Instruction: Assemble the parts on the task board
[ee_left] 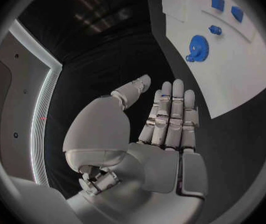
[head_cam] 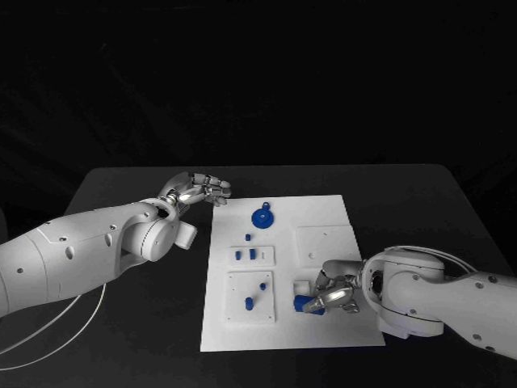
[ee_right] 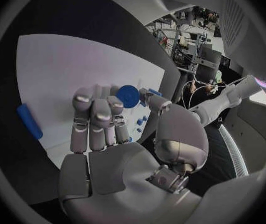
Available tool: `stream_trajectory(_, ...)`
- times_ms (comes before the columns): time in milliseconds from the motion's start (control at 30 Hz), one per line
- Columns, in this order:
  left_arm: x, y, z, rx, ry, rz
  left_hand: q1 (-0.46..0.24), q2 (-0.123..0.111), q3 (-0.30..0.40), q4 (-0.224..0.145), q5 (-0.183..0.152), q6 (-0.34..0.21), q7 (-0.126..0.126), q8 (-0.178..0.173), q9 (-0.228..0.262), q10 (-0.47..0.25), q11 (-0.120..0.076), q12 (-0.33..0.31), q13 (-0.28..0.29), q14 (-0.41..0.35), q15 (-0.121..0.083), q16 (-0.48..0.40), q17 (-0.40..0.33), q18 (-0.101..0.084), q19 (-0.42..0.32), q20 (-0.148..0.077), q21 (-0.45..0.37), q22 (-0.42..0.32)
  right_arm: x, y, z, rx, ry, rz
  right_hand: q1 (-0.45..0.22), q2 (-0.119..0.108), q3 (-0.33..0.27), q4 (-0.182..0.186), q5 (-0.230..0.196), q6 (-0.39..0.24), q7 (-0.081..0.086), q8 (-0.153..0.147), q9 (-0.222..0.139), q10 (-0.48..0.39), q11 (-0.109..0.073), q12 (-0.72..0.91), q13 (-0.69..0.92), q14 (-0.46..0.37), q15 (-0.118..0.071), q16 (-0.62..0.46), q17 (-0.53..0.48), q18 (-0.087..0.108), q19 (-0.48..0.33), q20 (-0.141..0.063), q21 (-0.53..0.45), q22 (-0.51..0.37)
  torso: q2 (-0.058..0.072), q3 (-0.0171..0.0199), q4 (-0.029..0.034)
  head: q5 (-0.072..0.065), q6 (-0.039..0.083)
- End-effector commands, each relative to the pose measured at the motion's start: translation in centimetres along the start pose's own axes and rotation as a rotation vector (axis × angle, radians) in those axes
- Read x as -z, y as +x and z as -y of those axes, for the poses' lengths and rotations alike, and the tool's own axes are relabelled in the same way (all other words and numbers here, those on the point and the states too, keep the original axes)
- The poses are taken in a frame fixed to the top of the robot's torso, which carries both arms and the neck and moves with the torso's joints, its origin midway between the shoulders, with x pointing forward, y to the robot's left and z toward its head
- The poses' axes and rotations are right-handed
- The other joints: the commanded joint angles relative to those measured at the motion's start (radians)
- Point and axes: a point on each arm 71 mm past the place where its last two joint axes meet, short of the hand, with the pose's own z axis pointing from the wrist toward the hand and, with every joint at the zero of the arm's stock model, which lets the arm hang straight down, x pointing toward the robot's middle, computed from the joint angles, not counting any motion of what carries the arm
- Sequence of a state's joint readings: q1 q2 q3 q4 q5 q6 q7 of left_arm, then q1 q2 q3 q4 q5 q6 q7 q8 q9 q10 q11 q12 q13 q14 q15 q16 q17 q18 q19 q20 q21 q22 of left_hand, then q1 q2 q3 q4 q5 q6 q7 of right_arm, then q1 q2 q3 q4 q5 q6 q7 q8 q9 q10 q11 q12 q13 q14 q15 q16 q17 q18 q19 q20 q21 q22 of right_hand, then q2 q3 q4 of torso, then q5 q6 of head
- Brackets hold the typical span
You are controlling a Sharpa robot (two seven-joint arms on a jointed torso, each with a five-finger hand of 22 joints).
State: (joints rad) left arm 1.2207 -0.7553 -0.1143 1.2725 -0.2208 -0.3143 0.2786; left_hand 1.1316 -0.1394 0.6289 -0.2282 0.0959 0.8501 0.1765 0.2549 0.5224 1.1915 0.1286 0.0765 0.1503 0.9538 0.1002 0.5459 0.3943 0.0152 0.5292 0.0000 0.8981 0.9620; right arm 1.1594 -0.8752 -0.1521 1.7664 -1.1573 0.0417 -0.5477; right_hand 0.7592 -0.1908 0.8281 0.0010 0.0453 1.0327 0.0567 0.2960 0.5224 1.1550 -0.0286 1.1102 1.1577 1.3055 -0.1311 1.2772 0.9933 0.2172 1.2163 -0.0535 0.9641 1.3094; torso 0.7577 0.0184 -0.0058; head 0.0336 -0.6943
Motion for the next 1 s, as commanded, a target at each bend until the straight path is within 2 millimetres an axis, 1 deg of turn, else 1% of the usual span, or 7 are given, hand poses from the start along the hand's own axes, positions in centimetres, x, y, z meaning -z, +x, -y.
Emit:
stream_trajectory(33, 0.0, 0.1, 0.1, 0.005, 0.005, -0.008, -0.010, -0.002, -0.001, 0.008, -0.004, -0.007, 0.001, 0.005, -0.001, -0.007, 0.000, -0.005, -0.001, 0.004, 0.001, -0.004, 0.002, 0.020, -0.001, 0.002, -0.004, 0.001, -0.1, 0.0, 0.5, -0.040, -0.010, 0.042, 0.001, 0.003, 0.005, -0.001, 0.004, 0.035, 0.023, 0.004, -0.002, 0.006, -0.002, -0.007, 0.001, 0.004, -0.003, -0.006, 0.002, 0.045, 0.000, 0.006, 0.004, 0.012, 0.000, 0.0004, -0.0003, -0.001, 0.001)
stream_trajectory(200, 0.0, 0.1, 0.1, 0.005, 0.006, -0.007, -0.010, -0.002, -0.001, 0.008, -0.004, -0.007, 0.001, 0.005, -0.001, -0.007, 0.000, -0.005, -0.001, 0.004, 0.002, -0.004, 0.002, 0.020, -0.001, 0.002, -0.005, 0.001, 0.0, -0.5, 1.0, -0.156, -0.044, 0.073, 0.002, -0.003, 0.004, -0.007, 0.004, 0.037, 0.022, 0.005, -0.002, 0.008, -0.003, -0.006, 0.001, 0.005, -0.003, -0.005, 0.003, 0.045, 0.002, 0.005, 0.005, 0.012, 0.000, 0.0007, 0.0004, -0.001, 0.003)
stream_trajectory(467, 0.0, 0.0, 0.1, 0.004, 0.006, -0.005, -0.010, -0.002, 0.000, 0.008, -0.004, -0.007, 0.001, 0.005, -0.001, -0.007, 0.000, -0.005, -0.001, 0.004, 0.002, -0.005, 0.003, 0.020, -0.002, 0.002, -0.005, 0.002, 0.3, -0.8, 1.4, -0.208, -0.066, 0.113, 0.005, -0.009, 0.002, -0.015, 0.005, 0.041, 0.021, 0.007, -0.003, 0.011, -0.004, -0.006, 0.002, 0.006, -0.004, -0.005, 0.003, 0.045, 0.004, 0.003, 0.006, 0.012, 0.000, 0.0015, -0.0011, 0.000, 0.004)
stream_trajectory(700, 0.0, 0.1, 0.1, 0.004, 0.006, -0.006, -0.010, -0.002, -0.001, 0.008, -0.004, -0.008, 0.001, 0.005, -0.001, -0.007, 0.000, -0.005, -0.001, 0.004, 0.002, -0.005, 0.004, 0.020, -0.002, 0.002, -0.005, 0.002, 0.8, -1.1, 1.7, -0.214, -0.063, 0.133, 0.004, -0.012, -0.001, -0.017, 0.005, 0.042, 0.021, 0.008, -0.003, 0.012, -0.004, -0.006, 0.002, 0.006, -0.005, -0.005, 0.004, 0.045, 0.005, 0.003, 0.006, 0.012, 0.000, 0.0015, -0.0011, -0.002, 0.004)
stream_trajectory(800, 0.0, 0.1, 0.1, 0.004, 0.005, -0.005, -0.010, -0.002, -0.001, 0.008, -0.004, -0.008, 0.001, 0.005, -0.001, -0.007, 0.000, -0.005, -0.001, 0.004, 0.002, -0.005, 0.004, 0.020, -0.002, 0.002, -0.005, 0.002, 0.7, -1.1, 1.8, -0.182, -0.041, 0.138, 0.004, -0.015, -0.002, -0.018, 0.005, 0.042, 0.021, 0.008, -0.003, 0.012, -0.004, -0.006, 0.002, 0.006, -0.005, -0.005, 0.004, 0.045, 0.006, 0.002, 0.006, 0.011, 0.000, 0.0012, -0.0011, -0.002, 0.004)
stream_trajectory(933, 0.0, 0.1, 0.1, 0.004, 0.006, -0.007, -0.010, -0.002, -0.001, 0.009, -0.004, -0.008, 0.001, 0.005, -0.001, -0.007, 0.000, -0.005, -0.002, 0.004, 0.002, -0.006, 0.004, 0.020, -0.002, 0.002, -0.005, 0.002, 0.6, -1.3, 2.0, -0.117, -0.010, 0.156, -0.003, -0.032, -0.007, -0.010, 0.004, 0.042, 0.021, 0.008, -0.005, 0.013, -0.005, -0.008, 0.001, 0.006, -0.005, -0.006, 0.005, 0.045, 0.008, 0.002, 0.005, 0.010, 0.000, 0.0005, 0.0001, -0.004, 0.005)
stream_trajectory(1000, 0.0, 0.1, 0.1, 0.004, 0.005, -0.006, -0.010, -0.002, -0.001, 0.009, -0.004, -0.008, 0.001, 0.005, -0.001, -0.007, 0.000, -0.005, -0.002, 0.004, 0.002, -0.006, 0.005, 0.020, -0.002, 0.002, -0.005, 0.002, 0.5, -1.4, 2.1, -0.095, 0.001, 0.163, -0.006, -0.036, -0.006, -0.004, 0.004, 0.042, 0.021, 0.008, -0.005, 0.013, -0.005, -0.009, 0.001, 0.007, -0.006, -0.006, 0.005, 0.045, 0.008, 0.001, 0.005, 0.009, 0.000, 0.0006, 0.0002, -0.003, 0.005)
